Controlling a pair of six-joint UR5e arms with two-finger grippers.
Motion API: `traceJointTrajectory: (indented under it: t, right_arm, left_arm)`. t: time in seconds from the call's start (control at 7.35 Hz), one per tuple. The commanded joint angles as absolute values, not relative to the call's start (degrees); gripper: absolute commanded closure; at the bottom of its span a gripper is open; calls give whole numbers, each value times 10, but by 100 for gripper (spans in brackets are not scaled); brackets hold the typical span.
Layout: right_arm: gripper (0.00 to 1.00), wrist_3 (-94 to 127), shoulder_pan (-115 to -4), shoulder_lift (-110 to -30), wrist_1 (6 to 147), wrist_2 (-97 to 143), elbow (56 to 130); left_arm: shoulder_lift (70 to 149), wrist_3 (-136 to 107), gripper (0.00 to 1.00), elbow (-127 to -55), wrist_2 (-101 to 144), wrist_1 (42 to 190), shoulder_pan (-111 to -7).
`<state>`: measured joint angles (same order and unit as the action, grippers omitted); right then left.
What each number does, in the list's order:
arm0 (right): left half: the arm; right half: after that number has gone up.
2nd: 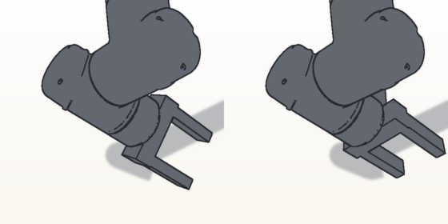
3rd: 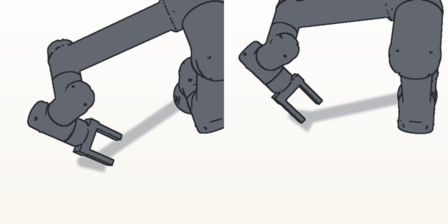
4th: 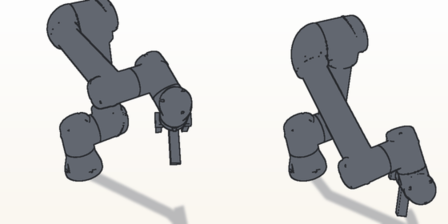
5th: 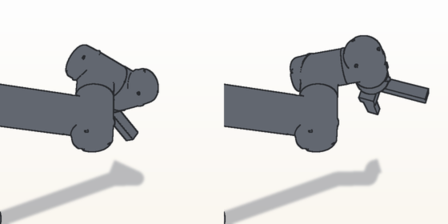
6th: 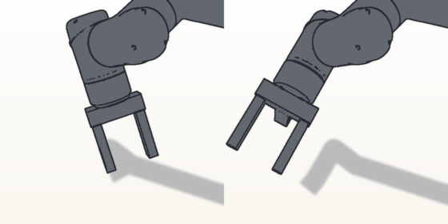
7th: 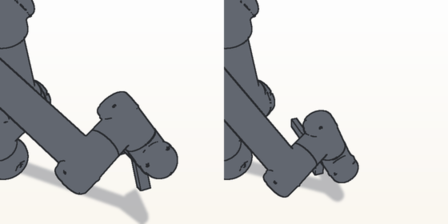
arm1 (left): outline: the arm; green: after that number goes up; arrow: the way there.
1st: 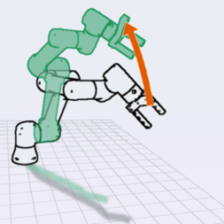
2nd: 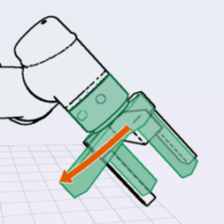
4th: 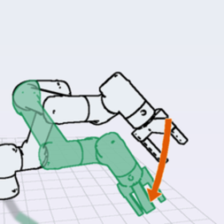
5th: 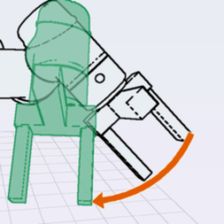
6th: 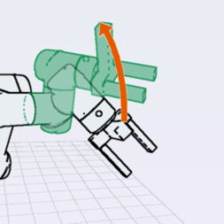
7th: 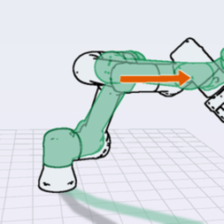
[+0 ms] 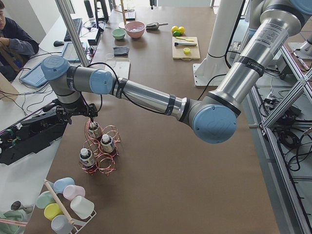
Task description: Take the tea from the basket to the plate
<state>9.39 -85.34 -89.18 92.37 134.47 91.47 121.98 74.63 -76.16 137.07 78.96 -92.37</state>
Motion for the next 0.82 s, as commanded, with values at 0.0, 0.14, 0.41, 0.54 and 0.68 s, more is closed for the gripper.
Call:
traceJointTrajectory:
  t: [0.0,0.14,0.41,0.54,0.68]
  right_arm:
    - [0,94,-853,-890,924,1345,912]
    - [0,94,-853,-889,924,1345,912]
    - [0,91,-853,-889,924,1345,911]
    - [0,92,-850,-889,924,1345,910]
    - [0,91,-845,-889,924,1346,911]
  left_arm:
    - [1211,763,3,-766,1372,801,-907]
    - [1199,763,4,-766,1372,827,-897]
    - [1181,764,4,-764,1373,852,-896]
    - [1182,764,5,-762,1373,853,-895]
    - [1182,763,9,-761,1373,852,-894]
